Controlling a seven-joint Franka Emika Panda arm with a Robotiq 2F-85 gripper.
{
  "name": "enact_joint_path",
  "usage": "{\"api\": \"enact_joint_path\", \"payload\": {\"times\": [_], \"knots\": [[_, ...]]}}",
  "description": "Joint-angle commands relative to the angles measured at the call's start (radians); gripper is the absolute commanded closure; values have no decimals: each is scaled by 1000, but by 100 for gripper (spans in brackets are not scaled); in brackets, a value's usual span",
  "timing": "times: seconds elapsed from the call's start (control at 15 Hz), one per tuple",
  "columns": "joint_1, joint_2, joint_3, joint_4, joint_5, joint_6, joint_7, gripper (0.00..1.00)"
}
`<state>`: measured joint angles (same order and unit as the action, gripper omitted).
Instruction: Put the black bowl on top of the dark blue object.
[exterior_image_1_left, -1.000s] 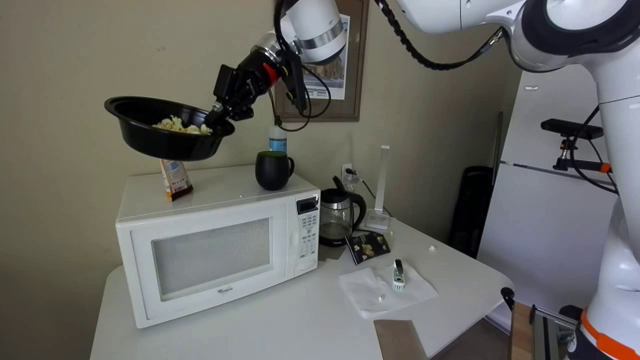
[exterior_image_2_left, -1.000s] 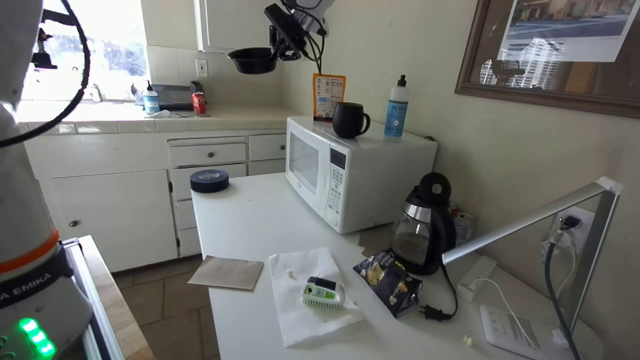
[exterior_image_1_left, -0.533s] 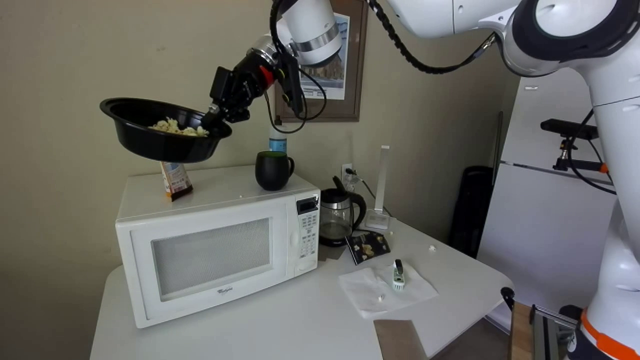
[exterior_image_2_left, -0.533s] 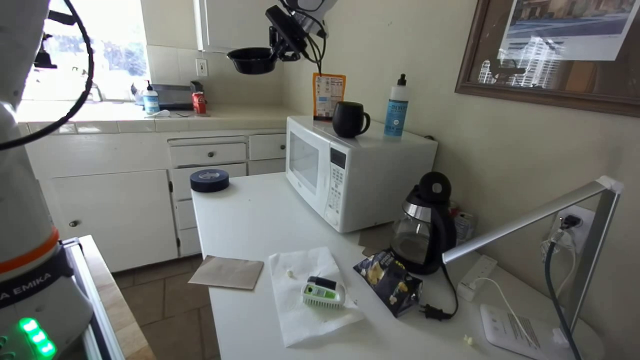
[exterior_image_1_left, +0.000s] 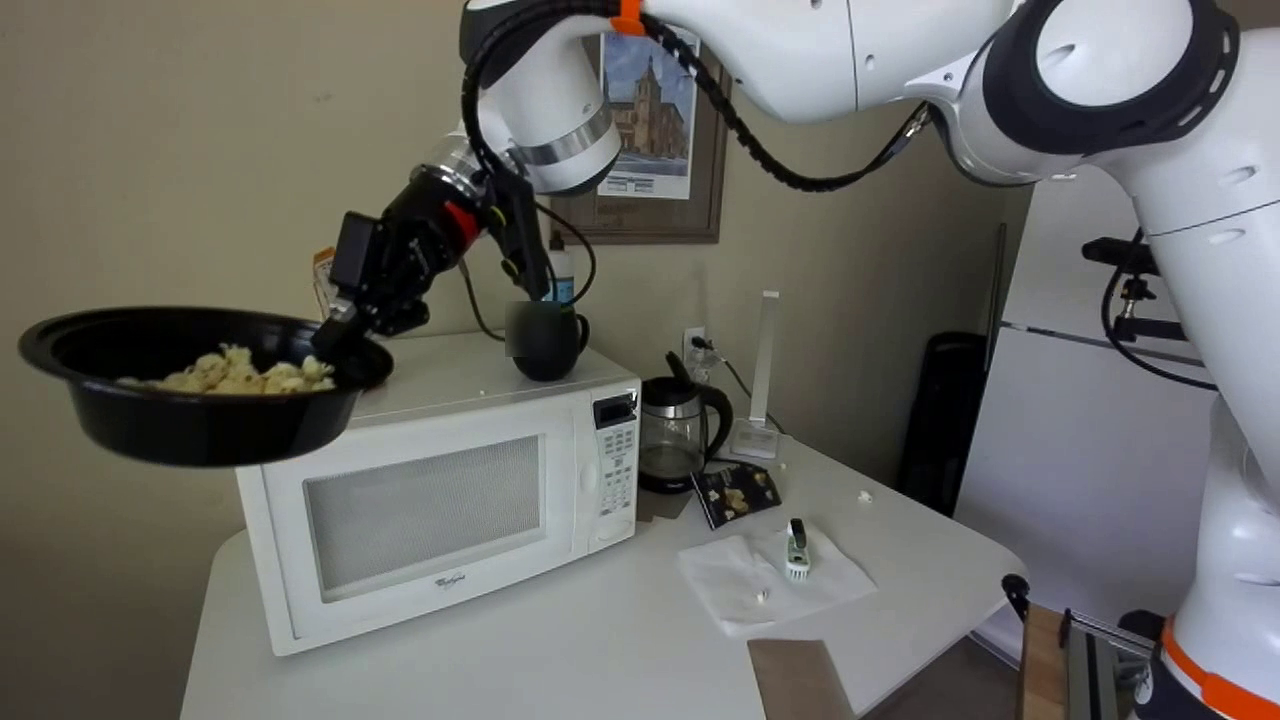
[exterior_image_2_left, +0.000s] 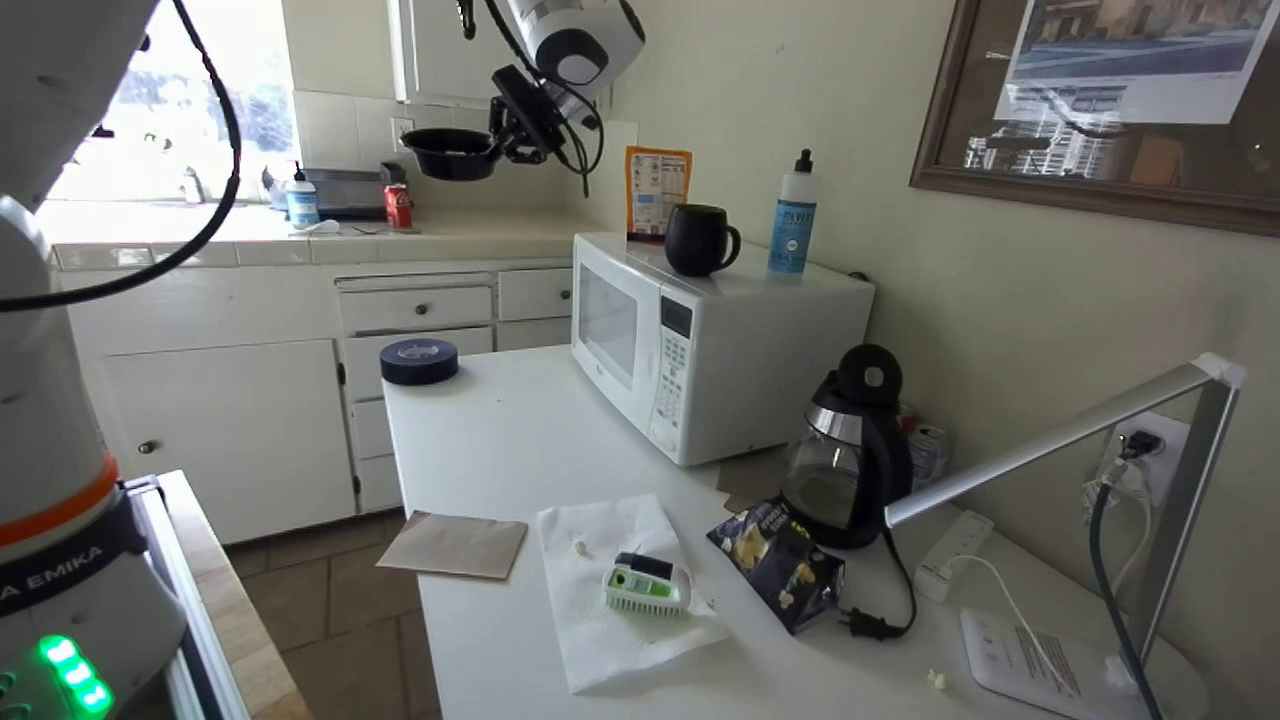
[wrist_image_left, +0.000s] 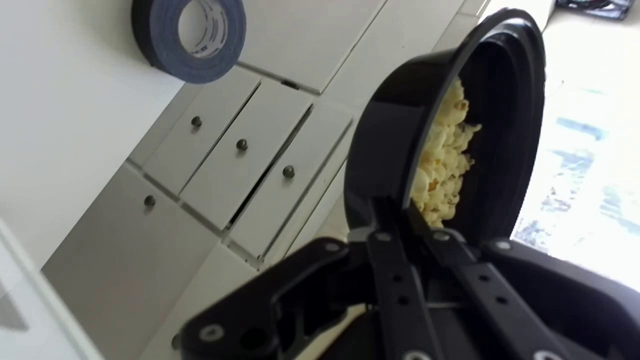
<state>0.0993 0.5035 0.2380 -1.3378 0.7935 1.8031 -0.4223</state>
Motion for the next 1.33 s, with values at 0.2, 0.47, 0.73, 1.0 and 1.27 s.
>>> {"api": "enact_joint_path", "payload": {"times": [0.2, 0.47, 0.73, 1.0, 1.27], "knots": [[101, 211, 42, 61, -1, 7, 28, 98], [128, 269, 43, 16, -6, 70, 40, 98], [152, 326, 34, 10, -41, 137, 82, 98], [135, 353, 57, 14, -84, 158, 79, 98], [131, 362, 64, 17, -90, 164, 79, 93]]}}
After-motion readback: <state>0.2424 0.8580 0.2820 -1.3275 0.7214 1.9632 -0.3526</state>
